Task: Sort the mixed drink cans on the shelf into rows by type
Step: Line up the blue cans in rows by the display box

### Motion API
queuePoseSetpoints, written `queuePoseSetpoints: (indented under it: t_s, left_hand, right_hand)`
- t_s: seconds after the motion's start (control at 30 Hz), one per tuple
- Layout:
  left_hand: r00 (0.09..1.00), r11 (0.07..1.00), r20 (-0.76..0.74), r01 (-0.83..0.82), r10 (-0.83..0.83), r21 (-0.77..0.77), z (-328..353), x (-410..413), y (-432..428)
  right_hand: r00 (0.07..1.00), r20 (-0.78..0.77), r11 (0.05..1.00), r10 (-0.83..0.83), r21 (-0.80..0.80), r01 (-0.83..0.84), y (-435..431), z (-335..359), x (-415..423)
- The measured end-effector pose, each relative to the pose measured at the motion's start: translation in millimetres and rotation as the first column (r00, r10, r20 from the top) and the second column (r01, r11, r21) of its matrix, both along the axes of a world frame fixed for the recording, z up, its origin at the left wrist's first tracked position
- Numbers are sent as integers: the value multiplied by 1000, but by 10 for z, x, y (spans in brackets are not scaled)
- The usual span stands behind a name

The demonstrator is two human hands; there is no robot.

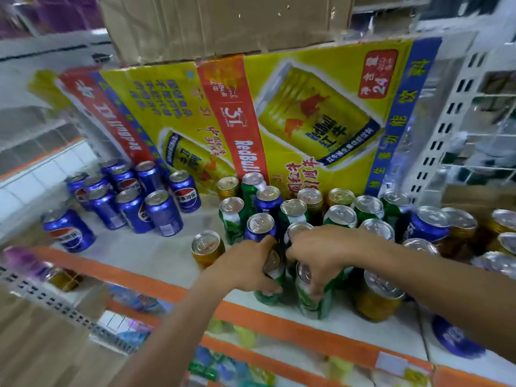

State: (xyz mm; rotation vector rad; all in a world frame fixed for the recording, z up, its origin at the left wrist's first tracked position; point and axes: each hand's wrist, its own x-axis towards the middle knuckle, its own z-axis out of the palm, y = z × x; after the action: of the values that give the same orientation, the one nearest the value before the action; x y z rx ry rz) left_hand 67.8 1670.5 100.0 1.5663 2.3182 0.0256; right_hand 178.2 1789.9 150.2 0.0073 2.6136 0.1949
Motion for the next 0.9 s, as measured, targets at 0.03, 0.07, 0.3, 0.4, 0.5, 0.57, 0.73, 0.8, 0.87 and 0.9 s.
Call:
queuePoseSetpoints:
  t_s: [0.03,0.07,0.3,0.4,0.5,0.57,0.73,0.8,0.87,0.9]
  left_hand:
    - [999,999,-2,43,-43,16,-14,-34,15]
    - [996,996,12,83,-83,32,-30,-64,23]
    - [988,983,119,78,-98,166,100,-354,-32]
    - [997,938,54,28,-50,344,166,-558,-66]
    - [1000,923,15,8,-16,386,141,-689,-62]
    - [1000,935,21,13,-22,354,80,-708,-12]
    - [998,971,59,-48,35,232,-16,-666,231]
    - [1000,986,14,-26,24,165,-83,-678,304]
    - [998,987,38,-51,46,149,-142,-700,350]
    - [996,987,72,-69,59,144,-167,-708,363]
  right_hand:
    - [999,-7,999,-35,-5,35,-15,6,1]
    - [997,-8,997,-74,-13,74,-29,8,0]
    - [959,-106,961,-264,-107,253,-24,63,-133]
    - [902,-236,926,-362,-198,320,55,89,-279]
    - [800,-395,892,-451,-229,390,158,6,-495]
    - [727,-475,868,-495,-253,427,224,-78,-652]
    - [655,-440,789,-614,-315,528,381,-264,-1005]
    - [662,-392,769,-639,-314,556,423,-330,-1107]
    - [675,-348,759,-650,-319,567,445,-398,-1160]
    - [673,-330,749,-662,-337,571,462,-435,-1168]
